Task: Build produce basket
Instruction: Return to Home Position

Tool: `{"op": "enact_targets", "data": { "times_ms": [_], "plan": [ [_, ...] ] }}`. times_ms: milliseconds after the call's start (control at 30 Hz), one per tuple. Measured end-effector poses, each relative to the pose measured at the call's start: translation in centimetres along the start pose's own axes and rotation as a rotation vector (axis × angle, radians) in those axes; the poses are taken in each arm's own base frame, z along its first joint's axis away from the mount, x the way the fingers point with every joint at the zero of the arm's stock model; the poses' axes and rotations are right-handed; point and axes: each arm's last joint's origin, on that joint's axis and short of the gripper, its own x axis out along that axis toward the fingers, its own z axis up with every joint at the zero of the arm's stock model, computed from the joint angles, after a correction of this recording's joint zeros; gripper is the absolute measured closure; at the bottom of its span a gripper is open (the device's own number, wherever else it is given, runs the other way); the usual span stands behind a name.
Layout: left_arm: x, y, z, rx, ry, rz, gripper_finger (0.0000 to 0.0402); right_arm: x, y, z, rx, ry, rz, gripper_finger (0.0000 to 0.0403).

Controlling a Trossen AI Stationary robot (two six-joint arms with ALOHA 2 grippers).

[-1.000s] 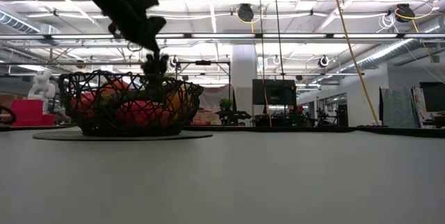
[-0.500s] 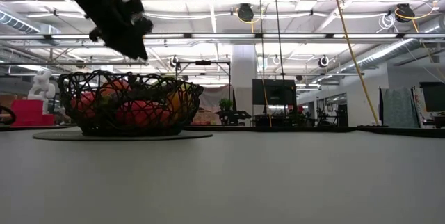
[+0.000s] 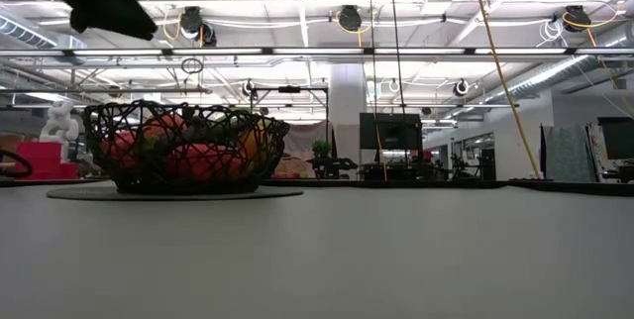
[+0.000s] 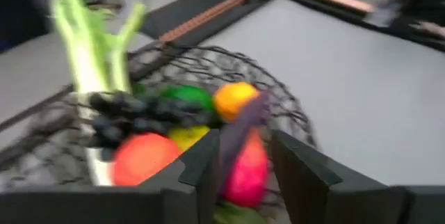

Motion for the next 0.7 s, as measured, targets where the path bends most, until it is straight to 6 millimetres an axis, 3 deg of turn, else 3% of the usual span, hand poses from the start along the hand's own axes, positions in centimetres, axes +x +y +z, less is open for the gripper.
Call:
{"op": "enact_targets", "data": {
  "times_ms": [167,333,533,700],
  "plan": [
    [0.1,-1.3,-3.0,0.081,-0.061,-0.085,0.0307,-1.2,-1.0,-1.4,0.030,-0.006,0.032,0.0401],
    [1.2,-3.1,-5.5,0.192,-0.192,-0.202,0.0345,-1.8,-2.2,-4.0,0.112,-0.015,0.127,0.0402],
    [2.7,-3.5,-7.3,0.286,-0.343,-0.319,0.0396,-1.9,-3.2,-7.5,0.177,-0.070,0.207,0.0402],
    [3.9,-3.0,-7.8,0.305,-0.368,-0.387,0.0393,-2.0,-3.9,-10.0,0.201,-0.133,0.242,0.0402]
  ]
}}
